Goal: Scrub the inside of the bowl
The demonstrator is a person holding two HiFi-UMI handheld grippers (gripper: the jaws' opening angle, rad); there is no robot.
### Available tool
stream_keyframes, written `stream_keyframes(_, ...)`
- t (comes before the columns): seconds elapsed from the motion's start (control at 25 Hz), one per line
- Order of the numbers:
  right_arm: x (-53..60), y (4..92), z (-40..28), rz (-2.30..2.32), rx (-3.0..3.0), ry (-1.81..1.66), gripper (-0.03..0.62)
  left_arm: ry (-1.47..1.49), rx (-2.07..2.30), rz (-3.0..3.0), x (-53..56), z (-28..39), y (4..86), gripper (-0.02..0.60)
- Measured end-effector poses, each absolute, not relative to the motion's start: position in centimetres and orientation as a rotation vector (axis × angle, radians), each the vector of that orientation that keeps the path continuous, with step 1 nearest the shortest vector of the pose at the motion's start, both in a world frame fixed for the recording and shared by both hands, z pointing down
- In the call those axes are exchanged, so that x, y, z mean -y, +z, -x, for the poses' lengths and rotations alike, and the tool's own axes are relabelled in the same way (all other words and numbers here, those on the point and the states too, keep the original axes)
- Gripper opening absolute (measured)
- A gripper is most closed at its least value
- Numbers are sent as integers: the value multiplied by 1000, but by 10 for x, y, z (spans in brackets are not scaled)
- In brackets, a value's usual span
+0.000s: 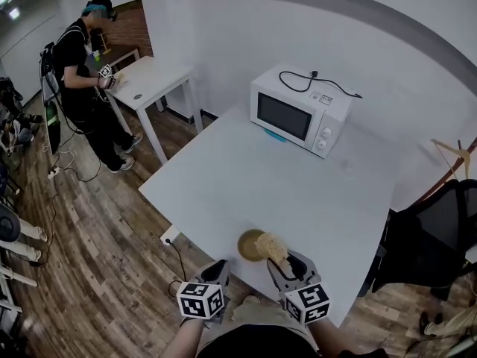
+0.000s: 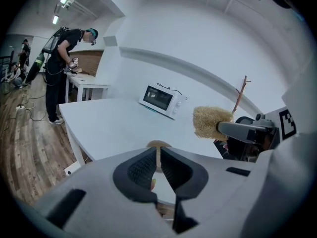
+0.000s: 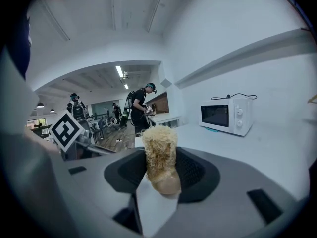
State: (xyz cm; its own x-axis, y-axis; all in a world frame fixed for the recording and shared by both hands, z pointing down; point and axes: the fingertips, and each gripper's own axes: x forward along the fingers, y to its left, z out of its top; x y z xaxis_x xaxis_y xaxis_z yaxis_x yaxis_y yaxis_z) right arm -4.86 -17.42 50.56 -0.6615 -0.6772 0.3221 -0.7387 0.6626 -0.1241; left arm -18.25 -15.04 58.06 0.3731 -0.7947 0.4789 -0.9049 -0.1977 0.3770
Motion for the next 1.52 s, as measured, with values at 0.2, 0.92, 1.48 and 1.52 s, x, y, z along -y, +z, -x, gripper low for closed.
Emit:
stream_keyframes(0.2,187,522,49,-1132,2596,365,173,290,1379,-2019,178,178,608,21)
stream_keyframes(0.92,200,552,43,-1136,2534,420,173,354,1222,-1870,236,160,678,87)
stream_keyframes(1.48,204,575,45,-1099,2465,440,173,390,1276,-1925,246,154,665,31)
stream_keyframes(1.52,203,577,46,-1090,2460,442,173,380,1284,-1931,246,154,661,31)
